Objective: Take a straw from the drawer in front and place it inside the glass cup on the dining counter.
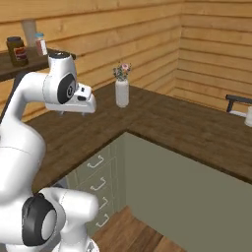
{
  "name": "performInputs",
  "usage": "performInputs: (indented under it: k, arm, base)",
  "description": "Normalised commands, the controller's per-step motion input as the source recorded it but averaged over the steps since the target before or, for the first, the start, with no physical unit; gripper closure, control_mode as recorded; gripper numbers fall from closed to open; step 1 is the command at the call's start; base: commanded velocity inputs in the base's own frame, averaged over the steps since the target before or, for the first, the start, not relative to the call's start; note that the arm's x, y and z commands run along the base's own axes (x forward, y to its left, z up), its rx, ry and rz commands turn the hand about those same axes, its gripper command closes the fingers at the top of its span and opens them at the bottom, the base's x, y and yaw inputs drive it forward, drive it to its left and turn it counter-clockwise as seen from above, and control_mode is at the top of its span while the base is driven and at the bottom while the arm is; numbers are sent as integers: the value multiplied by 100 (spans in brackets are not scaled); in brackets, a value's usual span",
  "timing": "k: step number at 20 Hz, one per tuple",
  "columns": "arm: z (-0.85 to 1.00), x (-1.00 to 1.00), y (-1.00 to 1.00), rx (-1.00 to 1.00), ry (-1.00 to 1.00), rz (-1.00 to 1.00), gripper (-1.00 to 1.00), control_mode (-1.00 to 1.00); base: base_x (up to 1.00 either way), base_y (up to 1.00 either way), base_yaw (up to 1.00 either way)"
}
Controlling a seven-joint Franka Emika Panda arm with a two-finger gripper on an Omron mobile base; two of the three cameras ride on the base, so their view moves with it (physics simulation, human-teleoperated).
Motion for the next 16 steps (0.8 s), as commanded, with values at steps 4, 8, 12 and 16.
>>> performInputs:
  k: [4,8,12,16]
  arm:
    - [0,0,0,0,0,0,-100,100]
    - [-7,0,-15,36,0,-30,-100,-100]
    - [-30,0,-63,39,0,-13,-100,-100]
    - [-59,0,-66,36,0,-6,-100,-100]
  base:
    - [-2,53,-49]
    - [0,0,0]
    - [0,0,0]
    - [0,0,0]
